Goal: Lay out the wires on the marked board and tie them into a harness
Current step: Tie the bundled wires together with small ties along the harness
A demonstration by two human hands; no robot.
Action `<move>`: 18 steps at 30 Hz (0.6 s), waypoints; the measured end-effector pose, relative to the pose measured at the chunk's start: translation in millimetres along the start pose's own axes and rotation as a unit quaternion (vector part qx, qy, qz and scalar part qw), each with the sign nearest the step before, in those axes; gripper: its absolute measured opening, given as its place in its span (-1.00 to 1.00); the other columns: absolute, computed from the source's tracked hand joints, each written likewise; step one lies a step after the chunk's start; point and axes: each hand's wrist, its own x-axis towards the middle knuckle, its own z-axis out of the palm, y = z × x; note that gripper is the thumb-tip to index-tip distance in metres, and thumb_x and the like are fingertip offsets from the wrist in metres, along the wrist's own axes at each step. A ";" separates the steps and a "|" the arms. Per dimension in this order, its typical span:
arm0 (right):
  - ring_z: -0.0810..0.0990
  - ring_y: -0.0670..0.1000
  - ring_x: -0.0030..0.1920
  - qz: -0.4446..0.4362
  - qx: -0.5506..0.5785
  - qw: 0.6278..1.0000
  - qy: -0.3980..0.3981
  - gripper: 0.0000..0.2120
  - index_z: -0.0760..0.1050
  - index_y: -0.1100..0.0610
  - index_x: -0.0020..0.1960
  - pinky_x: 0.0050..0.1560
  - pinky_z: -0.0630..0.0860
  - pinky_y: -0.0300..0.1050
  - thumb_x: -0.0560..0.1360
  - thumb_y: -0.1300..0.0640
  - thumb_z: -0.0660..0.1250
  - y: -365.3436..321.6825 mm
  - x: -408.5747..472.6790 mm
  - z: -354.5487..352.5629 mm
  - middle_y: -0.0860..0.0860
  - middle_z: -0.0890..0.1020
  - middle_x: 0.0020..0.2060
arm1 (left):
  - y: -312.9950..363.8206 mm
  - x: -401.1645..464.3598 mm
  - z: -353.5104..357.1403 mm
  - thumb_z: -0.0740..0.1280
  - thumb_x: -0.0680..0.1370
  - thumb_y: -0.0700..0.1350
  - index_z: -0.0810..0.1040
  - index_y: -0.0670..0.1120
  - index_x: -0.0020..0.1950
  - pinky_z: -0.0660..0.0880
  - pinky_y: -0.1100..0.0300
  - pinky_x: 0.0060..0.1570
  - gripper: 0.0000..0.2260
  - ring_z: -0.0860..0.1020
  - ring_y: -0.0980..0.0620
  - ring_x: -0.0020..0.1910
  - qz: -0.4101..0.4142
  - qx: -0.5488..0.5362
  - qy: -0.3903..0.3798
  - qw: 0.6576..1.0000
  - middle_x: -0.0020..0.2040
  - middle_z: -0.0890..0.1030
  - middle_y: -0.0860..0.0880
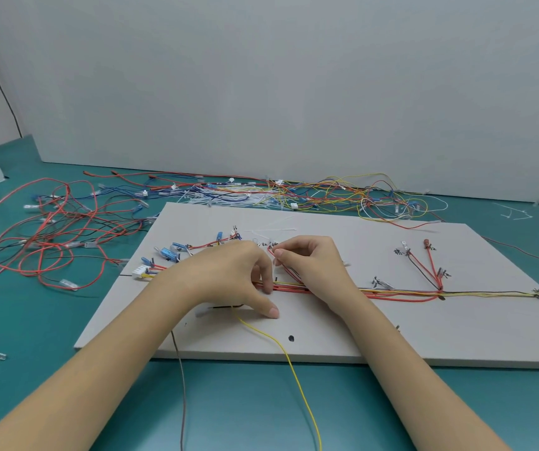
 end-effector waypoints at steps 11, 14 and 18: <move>0.59 -0.05 -0.26 -0.005 0.020 0.999 -0.027 -0.90 0.64 0.19 -0.18 -0.19 0.51 -0.27 0.46 0.34 0.42 -3.8 -1.9 -2.5 0.10 0.67 -0.27 | 2.7 1.7 0.1 0.21 0.65 -0.08 0.45 -0.10 -0.06 0.47 0.29 -0.49 -0.86 0.54 0.14 -0.51 -0.009 -0.203 -0.037 0.978 -0.39 0.62 0.12; 0.56 -0.19 -0.37 0.003 0.023 0.999 -0.046 -0.97 0.64 0.27 -0.12 -0.29 0.42 -0.39 0.47 0.33 0.42 -4.1 -3.0 -5.7 0.06 0.65 -0.31 | 5.2 -0.6 1.3 0.13 0.68 -0.08 0.39 -0.07 -0.06 0.47 0.27 -0.49 -0.85 0.60 0.07 -0.46 -0.020 -0.266 -0.046 0.963 -0.32 0.65 0.09; 0.51 -0.25 -0.43 0.015 0.004 0.998 -0.068 -0.89 0.65 0.34 -0.07 -0.33 0.35 -0.46 0.45 0.28 0.46 -4.9 -3.7 -10.2 -0.01 0.63 -0.36 | 4.5 0.1 0.8 0.14 0.68 -0.08 0.38 -0.14 -0.02 0.52 0.24 -0.45 -0.83 0.67 -0.07 -0.25 -0.027 -0.384 -0.063 0.921 -0.07 0.62 -0.14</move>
